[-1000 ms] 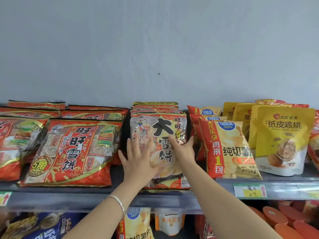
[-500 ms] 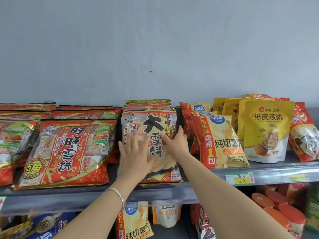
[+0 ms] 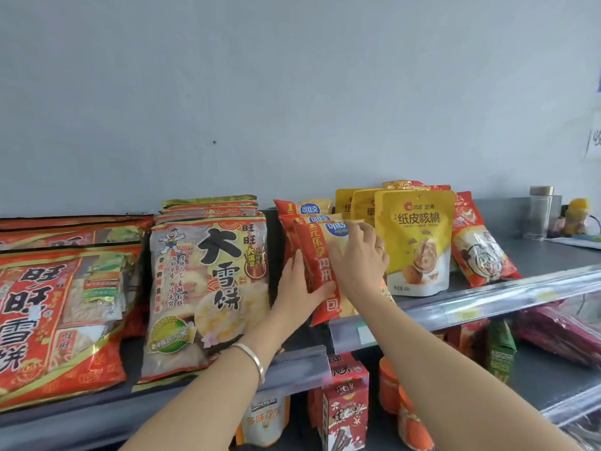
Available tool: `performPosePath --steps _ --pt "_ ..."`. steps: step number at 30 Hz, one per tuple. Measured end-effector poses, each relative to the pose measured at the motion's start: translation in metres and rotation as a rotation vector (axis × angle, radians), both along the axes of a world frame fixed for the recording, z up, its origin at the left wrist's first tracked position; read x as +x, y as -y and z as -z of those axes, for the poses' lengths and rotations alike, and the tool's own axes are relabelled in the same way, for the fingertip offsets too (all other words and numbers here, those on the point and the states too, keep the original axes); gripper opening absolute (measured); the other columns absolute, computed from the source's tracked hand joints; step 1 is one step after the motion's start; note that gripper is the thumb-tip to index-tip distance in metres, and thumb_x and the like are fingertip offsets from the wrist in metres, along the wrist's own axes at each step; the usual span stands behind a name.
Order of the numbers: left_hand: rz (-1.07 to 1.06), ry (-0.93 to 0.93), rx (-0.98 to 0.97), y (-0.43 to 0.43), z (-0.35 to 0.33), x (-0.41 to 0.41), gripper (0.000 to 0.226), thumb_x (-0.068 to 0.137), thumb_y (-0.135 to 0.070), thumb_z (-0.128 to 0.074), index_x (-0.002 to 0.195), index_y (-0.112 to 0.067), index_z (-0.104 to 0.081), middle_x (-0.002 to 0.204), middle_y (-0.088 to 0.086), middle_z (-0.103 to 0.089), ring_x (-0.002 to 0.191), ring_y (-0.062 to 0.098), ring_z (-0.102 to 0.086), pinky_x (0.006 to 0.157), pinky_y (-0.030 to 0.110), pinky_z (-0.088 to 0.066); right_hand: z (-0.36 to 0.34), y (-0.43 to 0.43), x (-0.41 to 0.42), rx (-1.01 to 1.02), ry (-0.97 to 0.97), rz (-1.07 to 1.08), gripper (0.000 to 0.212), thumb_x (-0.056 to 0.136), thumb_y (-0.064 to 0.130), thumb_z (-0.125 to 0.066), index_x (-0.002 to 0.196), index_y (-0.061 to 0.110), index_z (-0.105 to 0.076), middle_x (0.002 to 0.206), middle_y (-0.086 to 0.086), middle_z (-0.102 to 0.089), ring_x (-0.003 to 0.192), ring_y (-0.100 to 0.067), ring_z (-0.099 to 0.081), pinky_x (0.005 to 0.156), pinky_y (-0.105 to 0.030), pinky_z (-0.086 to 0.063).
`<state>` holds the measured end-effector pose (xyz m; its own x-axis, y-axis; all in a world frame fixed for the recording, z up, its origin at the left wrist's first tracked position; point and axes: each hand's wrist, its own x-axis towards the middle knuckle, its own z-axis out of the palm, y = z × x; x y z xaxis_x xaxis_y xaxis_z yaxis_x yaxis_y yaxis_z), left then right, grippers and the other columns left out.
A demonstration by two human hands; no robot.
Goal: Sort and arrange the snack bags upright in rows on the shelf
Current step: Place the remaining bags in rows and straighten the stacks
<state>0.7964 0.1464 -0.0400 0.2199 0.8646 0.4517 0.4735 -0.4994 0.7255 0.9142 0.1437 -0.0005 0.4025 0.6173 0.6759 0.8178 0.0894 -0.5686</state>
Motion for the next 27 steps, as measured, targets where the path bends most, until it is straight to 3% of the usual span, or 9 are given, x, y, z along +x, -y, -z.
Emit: performPosePath --steps 3,5,8,13,15,18,20,23,27 --pt "0.017 0.079 -0.164 -0.008 0.007 0.022 0.118 0.068 -0.053 -0.075 0.149 -0.028 0.007 0.153 0.004 -0.020 0.137 0.025 -0.030 0.110 0.051 -0.032 0.015 -0.008 0.029 -0.196 -0.224 -0.158 0.087 0.077 0.064 -0.057 0.148 0.033 -0.016 0.152 -0.006 -0.022 0.140 -0.034 -0.021 0.108 -0.057 -0.028" --pt "0.027 0.155 -0.215 -0.013 0.011 0.032 0.125 0.061 -0.053 -0.080 0.147 -0.035 0.008 0.150 0.002 -0.025 0.135 0.024 -0.033 0.109 0.051 -0.033 0.022 -0.015 0.043 -0.256 -0.273 -0.314 0.101 0.074 0.069 -0.061 0.150 0.033 -0.004 0.150 -0.009 -0.022 0.138 -0.037 -0.025 0.108 -0.057 -0.030" --pt "0.052 0.259 -0.192 -0.019 0.016 0.041 0.122 0.057 -0.051 -0.082 0.143 -0.044 0.004 0.144 -0.005 -0.034 0.131 0.018 -0.037 0.108 0.046 -0.035 0.024 -0.025 0.054 -0.268 -0.204 -0.430 0.103 0.076 0.068 -0.060 0.150 0.034 0.002 0.146 -0.011 -0.026 0.134 -0.036 -0.030 0.107 -0.052 -0.032" --pt "0.013 0.311 -0.109 -0.022 0.020 0.059 0.112 0.069 -0.037 -0.080 0.145 -0.039 0.002 0.143 -0.007 -0.033 0.132 0.015 -0.037 0.104 0.039 -0.040 0.025 -0.036 0.068 -0.248 -0.153 -0.521 0.098 0.082 0.063 -0.057 0.151 0.034 0.006 0.150 -0.010 -0.022 0.137 -0.034 -0.028 0.111 -0.052 -0.029" --pt "-0.031 0.300 -0.075 -0.019 0.022 0.064 0.111 0.065 -0.047 -0.076 0.144 -0.039 0.001 0.143 -0.007 -0.032 0.132 0.016 -0.036 0.103 0.037 -0.041 0.025 -0.038 0.072 -0.256 -0.132 -0.537 0.096 0.084 0.061 -0.056 0.151 0.034 0.007 0.151 -0.010 -0.021 0.137 -0.035 -0.027 0.111 -0.052 -0.028" --pt "-0.190 0.192 -0.058 -0.014 0.024 0.065 0.121 0.063 -0.058 -0.069 0.148 -0.028 0.011 0.152 0.004 -0.025 0.135 0.021 -0.034 0.106 0.043 -0.038 0.026 -0.037 0.077 -0.213 -0.075 -0.558 0.094 0.086 0.058 -0.056 0.152 0.029 0.004 0.152 -0.011 -0.021 0.136 -0.035 -0.029 0.110 -0.049 -0.031" --pt "-0.340 0.067 0.055 -0.009 0.024 0.068 0.116 0.069 -0.058 -0.068 0.149 -0.025 0.010 0.149 0.006 -0.025 0.132 0.020 -0.035 0.103 0.038 -0.040 0.027 -0.034 0.081 -0.150 -0.017 -0.557 0.091 0.088 0.053 -0.056 0.153 0.024 0.001 0.152 -0.011 -0.023 0.136 -0.032 -0.031 0.109 -0.044 -0.034" --pt "-0.479 -0.046 0.284 0.001 0.016 0.082 0.107 0.075 -0.049 -0.071 0.150 -0.020 -0.001 0.145 0.008 -0.030 0.129 0.019 -0.036 0.101 0.033 -0.040 0.026 -0.026 0.091 -0.057 0.093 -0.553 0.079 0.092 0.042 -0.056 0.152 0.022 -0.009 0.152 -0.009 -0.024 0.136 -0.029 -0.033 0.106 -0.040 -0.038" --pt "-0.567 -0.140 0.498 0.010 0.002 0.108 0.086 0.077 -0.030 -0.075 0.145 -0.012 -0.026 0.144 0.015 -0.033 0.134 0.029 -0.031 0.108 0.048 -0.035 0.018 -0.012 0.114 0.088 0.229 -0.501 0.053 0.096 0.026 -0.052 0.145 0.019 -0.035 0.138 -0.008 -0.044 0.122 -0.028 -0.046 0.089 -0.037 -0.046"
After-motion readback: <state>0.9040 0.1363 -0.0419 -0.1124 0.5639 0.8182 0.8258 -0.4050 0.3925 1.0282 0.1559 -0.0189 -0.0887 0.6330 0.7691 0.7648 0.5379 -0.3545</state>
